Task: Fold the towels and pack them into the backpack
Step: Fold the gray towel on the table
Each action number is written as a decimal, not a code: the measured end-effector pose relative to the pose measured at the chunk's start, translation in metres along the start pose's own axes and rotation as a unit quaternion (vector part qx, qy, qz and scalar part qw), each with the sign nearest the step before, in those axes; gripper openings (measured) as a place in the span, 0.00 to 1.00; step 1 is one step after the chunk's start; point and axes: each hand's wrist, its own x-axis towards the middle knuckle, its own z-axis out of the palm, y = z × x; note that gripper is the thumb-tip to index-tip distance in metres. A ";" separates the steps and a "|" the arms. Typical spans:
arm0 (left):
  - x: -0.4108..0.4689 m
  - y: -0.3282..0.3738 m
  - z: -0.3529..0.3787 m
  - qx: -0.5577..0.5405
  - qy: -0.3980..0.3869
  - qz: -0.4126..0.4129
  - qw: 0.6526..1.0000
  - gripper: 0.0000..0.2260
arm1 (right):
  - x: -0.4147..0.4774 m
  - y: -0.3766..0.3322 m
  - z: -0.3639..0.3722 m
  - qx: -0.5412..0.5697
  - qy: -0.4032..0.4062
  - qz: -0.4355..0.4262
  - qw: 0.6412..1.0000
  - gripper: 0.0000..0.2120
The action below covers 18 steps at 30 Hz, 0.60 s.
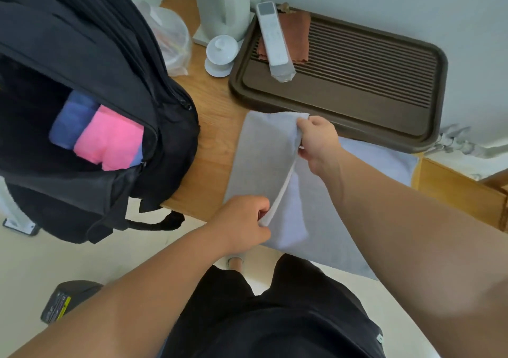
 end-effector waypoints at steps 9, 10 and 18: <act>0.030 0.010 0.062 0.057 -0.077 -0.026 0.995 0.07 | 0.020 0.031 -0.051 -0.119 0.040 -0.051 0.991 0.16; 0.031 0.011 0.064 0.050 -0.074 -0.036 0.995 0.06 | 0.021 0.033 -0.053 -0.138 0.025 -0.056 0.989 0.17; 0.026 0.033 0.058 -0.076 -0.103 -0.075 0.989 0.07 | 0.011 0.021 -0.071 -0.098 -0.032 -0.119 0.988 0.13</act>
